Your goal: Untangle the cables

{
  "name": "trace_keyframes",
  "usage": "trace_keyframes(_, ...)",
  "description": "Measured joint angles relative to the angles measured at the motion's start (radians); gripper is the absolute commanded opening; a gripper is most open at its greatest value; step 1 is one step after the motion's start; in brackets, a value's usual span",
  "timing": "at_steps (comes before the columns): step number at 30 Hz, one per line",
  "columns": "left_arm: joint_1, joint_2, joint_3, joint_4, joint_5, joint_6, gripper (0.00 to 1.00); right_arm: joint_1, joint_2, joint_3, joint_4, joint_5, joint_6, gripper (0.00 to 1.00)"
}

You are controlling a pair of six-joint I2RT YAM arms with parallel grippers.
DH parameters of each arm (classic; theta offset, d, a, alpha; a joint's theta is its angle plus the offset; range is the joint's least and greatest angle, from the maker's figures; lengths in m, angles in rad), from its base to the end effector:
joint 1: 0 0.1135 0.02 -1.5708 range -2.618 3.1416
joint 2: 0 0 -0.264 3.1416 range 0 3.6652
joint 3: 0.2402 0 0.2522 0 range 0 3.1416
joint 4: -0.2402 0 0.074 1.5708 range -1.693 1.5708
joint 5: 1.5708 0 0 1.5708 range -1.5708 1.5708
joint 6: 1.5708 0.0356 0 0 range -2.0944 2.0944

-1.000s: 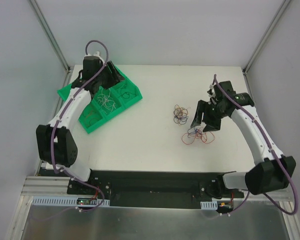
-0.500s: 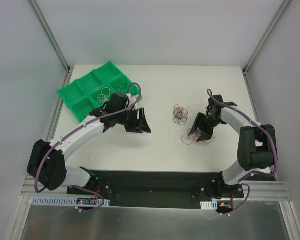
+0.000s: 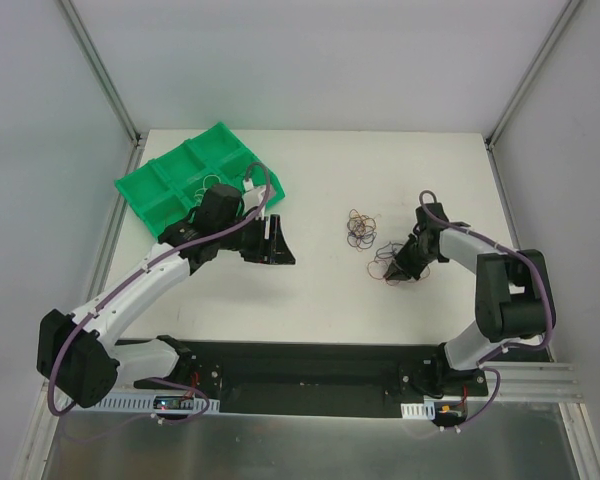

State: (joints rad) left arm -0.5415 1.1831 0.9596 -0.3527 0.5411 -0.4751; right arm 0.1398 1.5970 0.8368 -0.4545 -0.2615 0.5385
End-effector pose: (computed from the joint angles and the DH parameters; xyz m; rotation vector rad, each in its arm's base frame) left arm 0.2133 -0.1497 0.3052 0.4155 2.2499 -1.1459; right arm 0.2795 0.0486 0.1505 0.4977 2.8036 0.5234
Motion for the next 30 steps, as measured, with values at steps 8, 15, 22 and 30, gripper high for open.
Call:
trace_keyframes(8, 0.000, 0.034, 0.009, -0.012, 0.000, 0.015, 0.54, 0.000, -0.103, -0.041, 0.008, 0.052, -0.056, 0.00)
trace_keyframes(15, 0.000, 0.128, 0.071, -0.014, 0.008, 0.016, 0.54, 0.000, -0.408, -0.026, -0.061, 0.065, -0.138, 0.00)
trace_keyframes(22, 0.000, 0.184, 0.127, -0.021, 0.020, 0.015, 0.53, 0.010, -0.611, 0.193, -0.178, 0.069, -0.208, 0.00)
trace_keyframes(30, 0.009, 0.166, 0.188, -0.024, -0.089, 0.016, 0.53, 0.249, -0.511, 0.734, -0.309, 0.128, -0.315, 0.00)
